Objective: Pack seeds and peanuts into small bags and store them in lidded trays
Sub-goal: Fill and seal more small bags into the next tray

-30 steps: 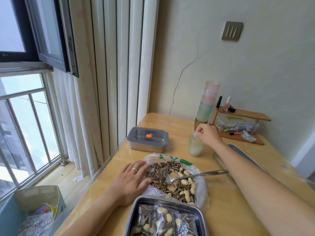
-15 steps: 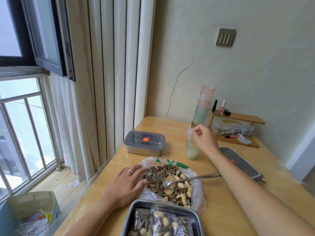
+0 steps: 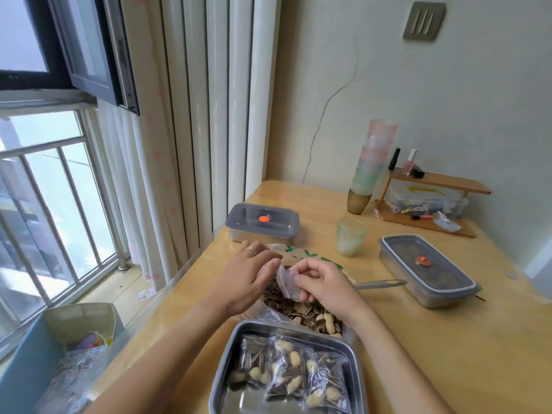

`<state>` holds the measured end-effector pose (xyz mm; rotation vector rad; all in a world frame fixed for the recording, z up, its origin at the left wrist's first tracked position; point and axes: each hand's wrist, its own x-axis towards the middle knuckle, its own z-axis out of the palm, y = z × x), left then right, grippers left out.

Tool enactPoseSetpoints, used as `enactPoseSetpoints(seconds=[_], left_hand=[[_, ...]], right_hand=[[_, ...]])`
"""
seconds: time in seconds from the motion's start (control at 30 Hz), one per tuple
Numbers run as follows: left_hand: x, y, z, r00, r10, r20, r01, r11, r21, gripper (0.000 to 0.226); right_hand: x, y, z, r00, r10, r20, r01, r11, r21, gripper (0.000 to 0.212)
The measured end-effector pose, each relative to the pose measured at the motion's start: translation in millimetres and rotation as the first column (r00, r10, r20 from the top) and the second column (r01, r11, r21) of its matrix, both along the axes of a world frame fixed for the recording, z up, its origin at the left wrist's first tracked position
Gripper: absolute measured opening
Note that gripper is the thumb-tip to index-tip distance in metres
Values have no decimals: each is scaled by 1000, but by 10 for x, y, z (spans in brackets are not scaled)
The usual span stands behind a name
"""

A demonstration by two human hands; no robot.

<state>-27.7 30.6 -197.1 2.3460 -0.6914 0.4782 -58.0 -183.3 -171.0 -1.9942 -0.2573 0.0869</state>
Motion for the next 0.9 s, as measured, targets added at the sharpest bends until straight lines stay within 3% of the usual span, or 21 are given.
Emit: enactPoseSetpoints(seconds=[0.13, 0.3, 0.43, 0.57, 0.73, 0.9], left_hand=[[55, -225, 69, 983, -132, -129, 118, 987, -111, 55], [38, -252, 43, 945, -255, -203, 144, 885, -443, 33], [3, -220, 46, 922, -309, -235, 137, 825, -548, 22], [9, -191, 36, 929, -315, -193, 158, 812, -562, 11], [-7, -194, 52, 936, -293, -194, 129, 800, -586, 37], [24, -169, 62, 942, -256, -218, 59, 763, -643, 44]], right_hand=[[-16, -21, -60, 995, -82, 51, 80, 995, 54, 7], [-64, -65, -82, 983, -174, 59, 162, 971, 175, 11], [-125, -30, -69, 990, -121, 66, 109, 981, 161, 15], [-150, -9, -77, 965, -217, 150, 202, 973, 109, 5], [-133, -47, -86, 939, -306, 155, 283, 947, 154, 17], [-114, -65, -94, 897, -425, 120, 386, 887, 253, 20]])
